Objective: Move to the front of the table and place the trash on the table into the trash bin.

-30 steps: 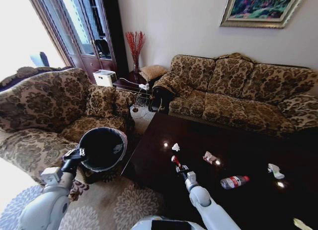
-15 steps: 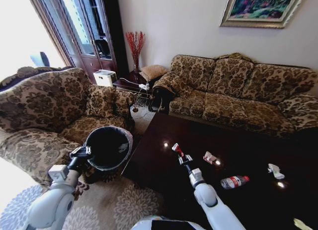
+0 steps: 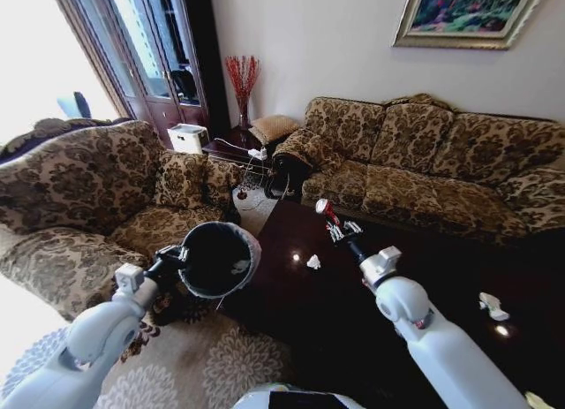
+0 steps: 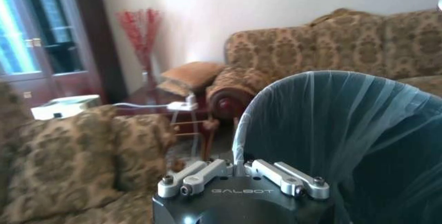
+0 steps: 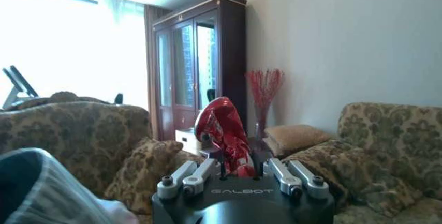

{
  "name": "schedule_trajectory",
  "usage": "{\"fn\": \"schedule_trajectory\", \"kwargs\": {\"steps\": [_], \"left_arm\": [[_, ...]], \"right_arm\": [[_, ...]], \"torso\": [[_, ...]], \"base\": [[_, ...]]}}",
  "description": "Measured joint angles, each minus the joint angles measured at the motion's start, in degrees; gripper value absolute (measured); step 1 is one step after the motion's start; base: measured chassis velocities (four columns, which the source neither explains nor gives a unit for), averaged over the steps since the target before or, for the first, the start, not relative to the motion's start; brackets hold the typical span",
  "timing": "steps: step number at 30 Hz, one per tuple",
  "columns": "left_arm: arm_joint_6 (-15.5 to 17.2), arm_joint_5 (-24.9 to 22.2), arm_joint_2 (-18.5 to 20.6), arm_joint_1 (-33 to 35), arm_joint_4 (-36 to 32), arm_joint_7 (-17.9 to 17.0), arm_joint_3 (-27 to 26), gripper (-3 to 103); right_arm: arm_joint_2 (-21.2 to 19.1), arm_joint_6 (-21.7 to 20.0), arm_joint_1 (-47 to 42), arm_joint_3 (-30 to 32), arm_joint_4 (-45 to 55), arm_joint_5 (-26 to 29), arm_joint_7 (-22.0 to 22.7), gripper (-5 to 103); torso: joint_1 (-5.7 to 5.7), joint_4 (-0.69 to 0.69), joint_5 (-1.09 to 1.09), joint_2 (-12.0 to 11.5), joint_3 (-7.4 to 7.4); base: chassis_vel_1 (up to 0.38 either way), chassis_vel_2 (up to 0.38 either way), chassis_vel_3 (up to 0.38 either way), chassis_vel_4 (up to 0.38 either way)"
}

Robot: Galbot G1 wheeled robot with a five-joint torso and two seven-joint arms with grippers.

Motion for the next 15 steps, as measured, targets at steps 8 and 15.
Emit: {"fn": "schedule_trajectory", "kwargs": {"steps": [8,15], "left_arm": [[0.2,-4.5,6.8,-6.6,0.2,0.2,10.6,2],[0.7,-4.5,7.9,-13.9,3.4,0.1,19.9,2]], "right_arm": [[-6.0,-2.7,2.8,-3.3,6.9,14.3,1.2,22],[-7.3,-2.8,7.3,-9.7,8.3,16.8,1.5,22]], "torso": [[-0.01,0.09,0.03,0.0,0.00],[-0.02,0.06,0.03,0.0,0.00]], "base": [[0.000,0.000,0.000,0.000],[0.000,0.000,0.000,0.000]]}}
